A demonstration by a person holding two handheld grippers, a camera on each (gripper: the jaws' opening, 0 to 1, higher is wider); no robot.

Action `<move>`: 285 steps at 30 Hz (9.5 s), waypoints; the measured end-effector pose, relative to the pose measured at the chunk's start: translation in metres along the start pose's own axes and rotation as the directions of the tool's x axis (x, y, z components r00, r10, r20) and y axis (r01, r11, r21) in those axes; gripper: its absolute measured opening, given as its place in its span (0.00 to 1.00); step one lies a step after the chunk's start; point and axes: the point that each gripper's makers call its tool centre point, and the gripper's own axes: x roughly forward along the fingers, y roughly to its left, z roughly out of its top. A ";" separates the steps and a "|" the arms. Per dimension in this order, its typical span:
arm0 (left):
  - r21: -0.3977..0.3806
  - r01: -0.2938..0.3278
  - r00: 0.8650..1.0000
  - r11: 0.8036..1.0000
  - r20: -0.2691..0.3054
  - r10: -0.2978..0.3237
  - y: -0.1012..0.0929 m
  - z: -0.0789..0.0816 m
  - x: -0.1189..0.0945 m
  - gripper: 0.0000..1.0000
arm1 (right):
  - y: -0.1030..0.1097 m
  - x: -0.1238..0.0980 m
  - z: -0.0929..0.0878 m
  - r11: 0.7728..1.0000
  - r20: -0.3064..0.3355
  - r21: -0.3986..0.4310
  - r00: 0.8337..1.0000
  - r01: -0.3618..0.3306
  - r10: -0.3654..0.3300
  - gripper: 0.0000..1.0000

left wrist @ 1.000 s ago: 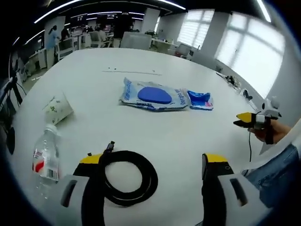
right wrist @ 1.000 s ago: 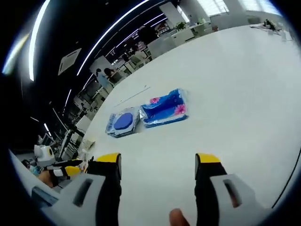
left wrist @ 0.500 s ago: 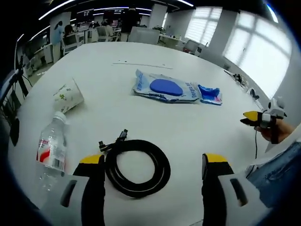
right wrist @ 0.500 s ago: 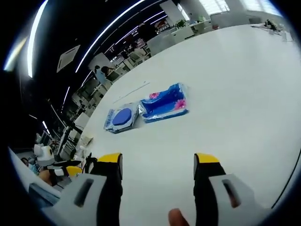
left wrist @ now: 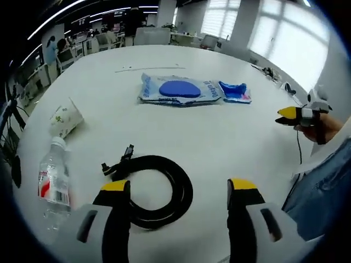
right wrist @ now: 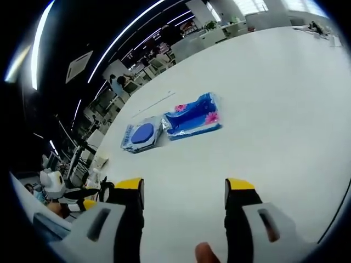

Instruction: Arrange the tabletop items into an orderly group along one side of the table until the central work area is clear of visible clutter.

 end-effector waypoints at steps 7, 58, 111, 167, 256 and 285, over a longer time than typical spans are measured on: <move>0.083 0.029 0.999 0.996 -0.047 -0.025 -0.006 -0.010 0.006 0.52 | -0.002 -0.001 -0.003 1.000 -0.005 0.006 1.000 0.001 -0.001 0.57; -0.189 0.408 0.898 0.893 0.259 -0.355 -0.050 0.088 -0.044 0.01 | 0.002 -0.006 -0.001 1.000 0.022 0.011 1.000 -0.008 0.007 0.56; 0.070 0.768 0.567 0.637 0.388 -0.726 -0.122 0.160 -0.091 0.00 | 0.199 -0.042 0.003 0.521 -0.366 -0.383 0.643 -0.763 0.673 0.01; -0.246 0.903 0.429 0.354 0.445 -0.786 -0.195 0.123 -0.042 0.00 | 0.170 -0.062 0.083 0.714 0.191 0.130 0.724 -0.688 0.663 0.02; -0.755 0.306 0.864 0.580 -0.036 -0.503 -0.175 0.072 0.123 0.06 | -0.001 0.054 -0.002 0.995 -0.182 0.097 0.983 0.035 -0.017 0.08; -0.772 0.283 0.877 0.570 -0.032 -0.479 -0.171 0.071 0.132 0.05 | -0.001 0.041 0.001 0.989 -0.139 -0.144 0.990 0.012 -0.032 0.27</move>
